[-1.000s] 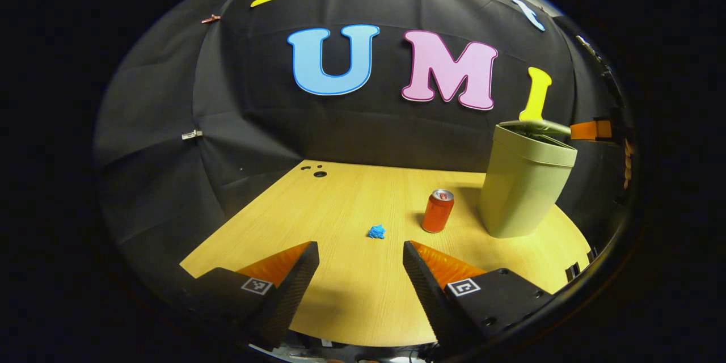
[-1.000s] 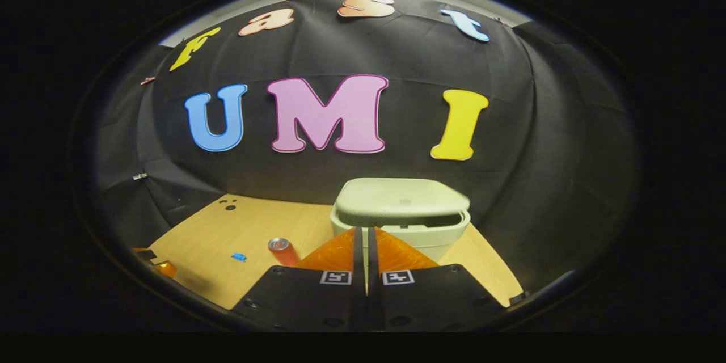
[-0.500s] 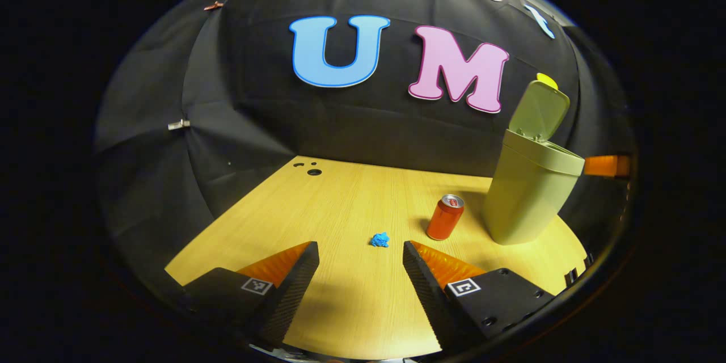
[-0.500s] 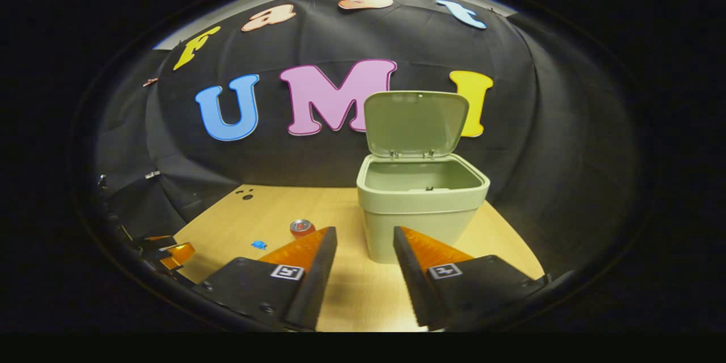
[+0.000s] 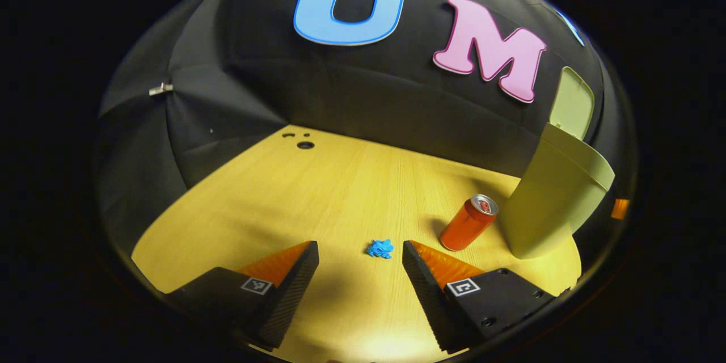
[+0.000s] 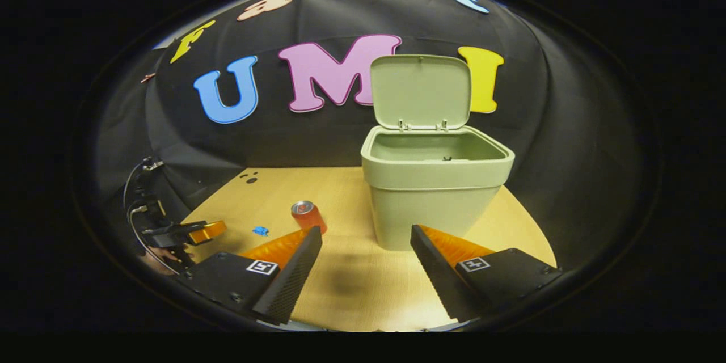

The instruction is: Press the lid of the desktop garbage bin to open it, pick up the crumpled paper on the desktop and throw it into the bin, then pick up the pop can on the desktop and drop it into the bin, and finally close the garbage bin lid.

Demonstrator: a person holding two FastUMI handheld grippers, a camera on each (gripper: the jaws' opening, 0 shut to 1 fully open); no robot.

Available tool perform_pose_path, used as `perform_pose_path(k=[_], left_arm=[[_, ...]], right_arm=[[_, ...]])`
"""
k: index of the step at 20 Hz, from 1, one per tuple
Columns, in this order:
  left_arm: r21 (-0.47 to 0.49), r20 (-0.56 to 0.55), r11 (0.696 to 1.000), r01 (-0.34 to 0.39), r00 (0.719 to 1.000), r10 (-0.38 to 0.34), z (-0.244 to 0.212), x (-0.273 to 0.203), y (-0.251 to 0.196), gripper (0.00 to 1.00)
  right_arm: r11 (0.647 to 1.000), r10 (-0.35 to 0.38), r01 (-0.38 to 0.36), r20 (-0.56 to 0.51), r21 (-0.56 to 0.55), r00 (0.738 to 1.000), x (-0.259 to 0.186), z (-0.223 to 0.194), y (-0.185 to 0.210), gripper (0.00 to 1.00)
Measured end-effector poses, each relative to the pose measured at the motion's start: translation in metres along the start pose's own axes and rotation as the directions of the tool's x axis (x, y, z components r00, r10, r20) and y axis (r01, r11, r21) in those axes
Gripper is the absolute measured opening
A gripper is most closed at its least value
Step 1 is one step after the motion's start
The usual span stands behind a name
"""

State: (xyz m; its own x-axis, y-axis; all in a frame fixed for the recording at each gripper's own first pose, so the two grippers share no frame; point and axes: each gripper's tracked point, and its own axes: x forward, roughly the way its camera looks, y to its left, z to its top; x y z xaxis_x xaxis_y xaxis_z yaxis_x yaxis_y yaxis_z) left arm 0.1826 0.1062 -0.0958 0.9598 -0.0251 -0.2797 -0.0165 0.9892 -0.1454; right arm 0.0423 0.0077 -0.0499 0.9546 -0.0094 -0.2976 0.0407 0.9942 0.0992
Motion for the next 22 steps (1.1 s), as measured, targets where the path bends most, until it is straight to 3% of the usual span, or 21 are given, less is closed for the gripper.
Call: perform_pose_path(k=[8,10,11,12,18,19,22], left_arm=[[0.068,-0.117,0.998,0.004,0.993,0.004,-0.026,0.078,-0.021,0.95],[0.092,-0.146,0.996,-0.021,0.989,0.034,-0.036,0.086,-0.021,0.96],[0.102,-0.155,0.994,-0.031,0.987,0.046,-0.041,0.093,-0.02,0.91],[0.11,-0.164,0.993,-0.037,0.985,0.055,-0.046,0.098,-0.021,0.96],[0.164,-0.169,0.981,-0.101,0.977,0.129,-0.056,0.108,-0.015,0.94],[0.185,-0.16,0.978,-0.098,0.979,0.129,-0.056,0.107,-0.016,0.91],[0.196,-0.152,0.977,-0.084,0.982,0.115,-0.057,0.109,-0.022,0.71]], right_arm=[[0.999,0.014,-0.016,-0.067,-0.029,0.998,0.019,-0.017,-0.008,0.99],[0.999,0.018,-0.021,-0.095,-0.034,0.995,0.022,-0.024,-0.011,0.99],[0.999,0.022,-0.027,-0.105,-0.039,0.994,0.023,-0.027,-0.01,0.99],[0.998,0.028,-0.034,-0.117,-0.044,0.993,0.025,-0.03,-0.01,0.99],[0.995,0.057,-0.069,-0.158,-0.069,0.986,0.031,-0.042,-0.01,0.99],[0.995,0.06,-0.071,-0.163,-0.065,0.985,0.032,-0.044,-0.011,0.99],[0.996,0.066,-0.076,-0.179,-0.051,0.982,0.034,-0.049,-0.013,0.99]])
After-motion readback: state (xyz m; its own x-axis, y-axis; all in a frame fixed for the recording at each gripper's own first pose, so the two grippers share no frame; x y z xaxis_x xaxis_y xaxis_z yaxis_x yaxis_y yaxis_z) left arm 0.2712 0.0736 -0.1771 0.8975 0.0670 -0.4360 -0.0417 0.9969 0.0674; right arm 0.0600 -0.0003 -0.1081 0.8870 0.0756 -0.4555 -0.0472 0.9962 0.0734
